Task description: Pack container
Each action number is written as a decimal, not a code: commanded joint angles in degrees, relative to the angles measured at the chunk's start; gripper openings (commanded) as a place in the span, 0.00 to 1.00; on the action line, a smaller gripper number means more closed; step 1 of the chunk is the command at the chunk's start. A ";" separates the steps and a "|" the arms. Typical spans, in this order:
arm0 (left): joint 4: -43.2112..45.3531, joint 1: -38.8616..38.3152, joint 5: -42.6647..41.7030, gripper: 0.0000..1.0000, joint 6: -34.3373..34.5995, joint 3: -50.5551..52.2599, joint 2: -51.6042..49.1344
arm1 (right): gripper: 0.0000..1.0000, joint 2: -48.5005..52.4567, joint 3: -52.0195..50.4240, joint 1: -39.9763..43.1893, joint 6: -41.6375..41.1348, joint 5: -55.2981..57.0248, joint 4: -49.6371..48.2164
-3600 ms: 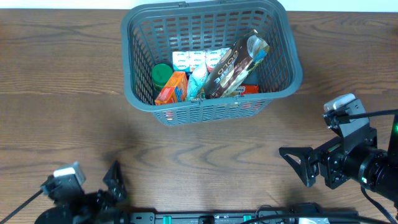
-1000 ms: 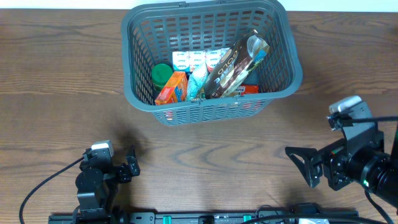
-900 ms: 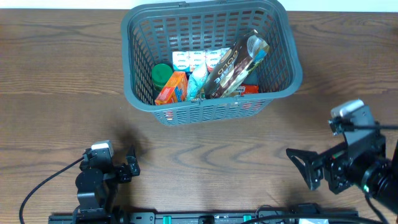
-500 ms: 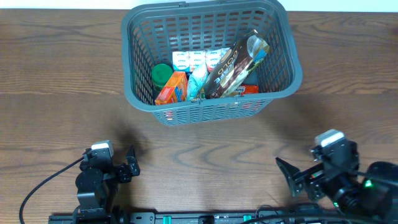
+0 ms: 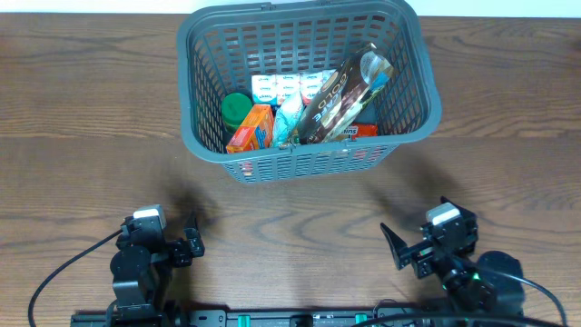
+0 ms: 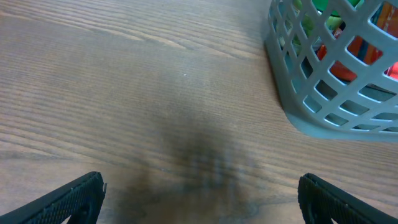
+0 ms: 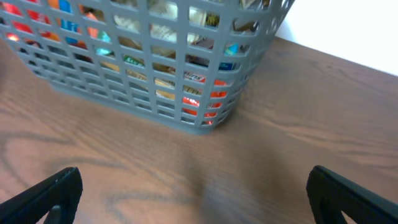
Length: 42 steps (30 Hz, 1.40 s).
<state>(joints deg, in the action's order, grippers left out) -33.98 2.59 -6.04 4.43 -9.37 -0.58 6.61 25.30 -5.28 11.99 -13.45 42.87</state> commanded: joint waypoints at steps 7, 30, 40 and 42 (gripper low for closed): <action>0.20 0.39 -0.39 0.99 -0.76 0.57 0.37 | 0.99 -6.34 -13.14 -1.36 -10.27 -0.09 -8.46; 0.20 0.39 -0.39 0.99 -0.76 0.57 0.37 | 0.99 -6.32 -17.40 -5.68 -11.10 0.13 -14.60; 0.20 0.39 -0.39 0.99 -0.76 0.57 0.37 | 0.99 -6.32 -17.40 -5.68 -11.10 0.15 -14.60; 0.20 0.39 -0.39 0.99 -0.76 0.57 0.37 | 0.99 -6.32 -17.40 -5.68 -11.10 0.15 -14.60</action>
<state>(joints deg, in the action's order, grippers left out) -34.00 2.59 -6.04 4.43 -9.37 -0.58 0.82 8.49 -10.52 1.85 -13.43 28.45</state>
